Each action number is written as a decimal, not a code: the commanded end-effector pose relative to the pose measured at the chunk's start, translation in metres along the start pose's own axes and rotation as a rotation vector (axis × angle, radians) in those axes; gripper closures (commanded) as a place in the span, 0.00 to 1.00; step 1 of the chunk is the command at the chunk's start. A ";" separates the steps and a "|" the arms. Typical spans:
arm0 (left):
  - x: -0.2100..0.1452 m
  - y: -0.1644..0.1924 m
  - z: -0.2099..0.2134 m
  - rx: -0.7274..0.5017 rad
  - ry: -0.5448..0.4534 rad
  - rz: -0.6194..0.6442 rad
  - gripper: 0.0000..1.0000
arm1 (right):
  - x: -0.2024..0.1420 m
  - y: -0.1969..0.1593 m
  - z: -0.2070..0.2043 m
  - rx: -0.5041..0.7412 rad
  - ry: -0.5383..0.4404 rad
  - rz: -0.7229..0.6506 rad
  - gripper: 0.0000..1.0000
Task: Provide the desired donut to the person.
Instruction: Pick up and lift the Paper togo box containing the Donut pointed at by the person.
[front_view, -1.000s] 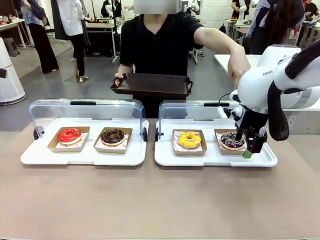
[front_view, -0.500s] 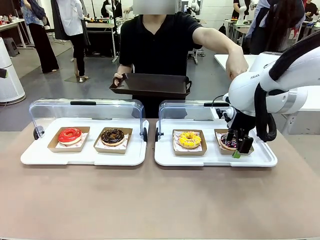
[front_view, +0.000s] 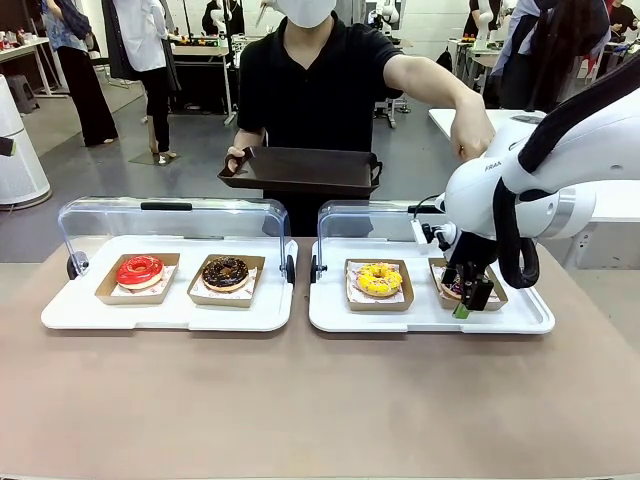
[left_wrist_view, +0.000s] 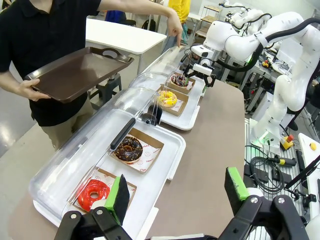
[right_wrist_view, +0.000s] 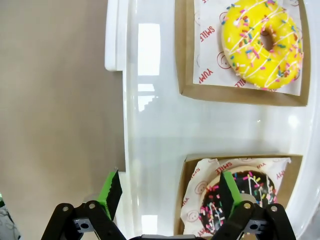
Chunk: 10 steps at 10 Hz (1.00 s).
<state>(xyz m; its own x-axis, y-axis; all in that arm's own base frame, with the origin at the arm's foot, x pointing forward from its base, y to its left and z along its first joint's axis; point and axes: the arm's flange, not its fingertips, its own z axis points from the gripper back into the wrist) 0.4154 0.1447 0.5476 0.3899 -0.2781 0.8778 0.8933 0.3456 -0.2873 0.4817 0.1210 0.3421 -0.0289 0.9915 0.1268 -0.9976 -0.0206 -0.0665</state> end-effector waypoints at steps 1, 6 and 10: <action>0.001 0.000 0.001 -0.005 -0.011 -0.004 0.00 | -0.002 -0.009 -0.012 -0.005 -0.029 0.014 0.00; 0.001 0.000 0.001 -0.005 -0.011 -0.004 0.00 | 0.001 -0.016 -0.023 -0.003 -0.028 0.014 0.00; 0.001 0.000 0.001 -0.005 -0.011 -0.004 0.00 | 0.001 -0.016 -0.021 -0.011 -0.010 0.005 0.40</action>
<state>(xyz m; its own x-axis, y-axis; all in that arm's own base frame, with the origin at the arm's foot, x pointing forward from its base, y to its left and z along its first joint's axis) 0.4154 0.1447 0.5476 0.3900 -0.2781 0.8778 0.8933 0.3457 -0.2873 0.4950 0.1245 0.3252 -0.0309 0.9908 0.1315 -0.9980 -0.0234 -0.0583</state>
